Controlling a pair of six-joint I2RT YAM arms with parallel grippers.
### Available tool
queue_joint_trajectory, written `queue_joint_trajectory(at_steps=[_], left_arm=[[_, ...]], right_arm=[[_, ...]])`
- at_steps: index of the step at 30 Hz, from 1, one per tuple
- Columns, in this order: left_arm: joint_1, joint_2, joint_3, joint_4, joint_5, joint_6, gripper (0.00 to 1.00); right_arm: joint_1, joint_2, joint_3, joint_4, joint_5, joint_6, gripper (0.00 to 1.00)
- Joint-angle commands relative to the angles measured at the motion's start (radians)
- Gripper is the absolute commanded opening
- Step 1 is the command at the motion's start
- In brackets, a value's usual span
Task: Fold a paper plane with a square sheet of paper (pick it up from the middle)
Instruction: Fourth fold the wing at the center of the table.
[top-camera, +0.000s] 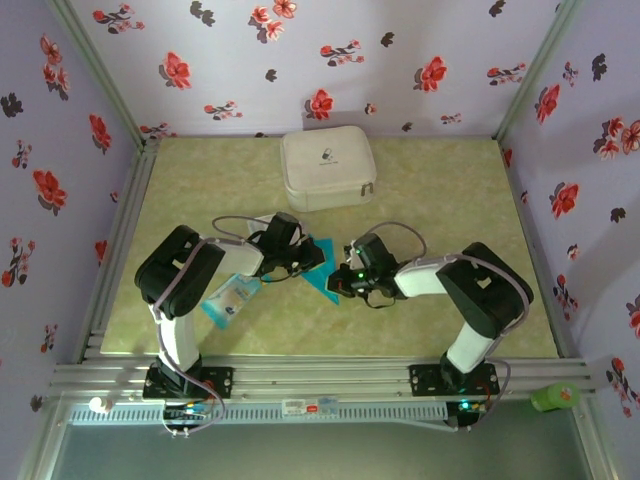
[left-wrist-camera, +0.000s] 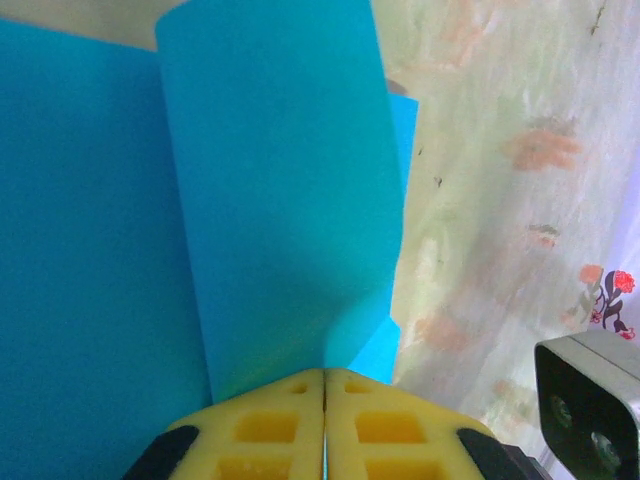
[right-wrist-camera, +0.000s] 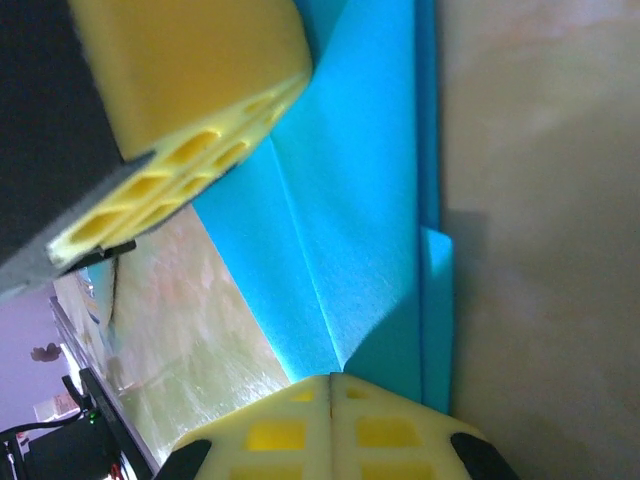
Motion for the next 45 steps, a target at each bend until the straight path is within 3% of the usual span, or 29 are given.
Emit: queue_joint_trajectory(at_steps=[1,18,23,28,34,45], left_arm=[[0.018,0.033,-0.038,-0.079,-0.046,0.025,0.09],[0.019,0.030,-0.040,-0.080,-0.048,0.025,0.09],[0.020,0.030,-0.043,-0.079,-0.047,0.024,0.09],[0.018,0.031,-0.043,-0.076,-0.046,0.023,0.09],[0.018,0.033,-0.044,-0.071,-0.044,0.020,0.09],[0.018,0.035,-0.045,-0.071,-0.040,0.022,0.09]], right_arm=[[0.009,-0.041,-0.043,-0.103,-0.005,-0.019,0.00],[0.020,-0.189,-0.037,-0.373,-0.024,-0.149,0.00],[0.018,-0.292,0.020,-0.378,0.052,-0.118,0.01],[0.037,-0.187,0.082,-0.266,-0.037,-0.069,0.01],[0.089,-0.077,0.167,-0.343,0.014,-0.119,0.01],[0.069,-0.042,0.096,-0.308,0.055,-0.101,0.00]])
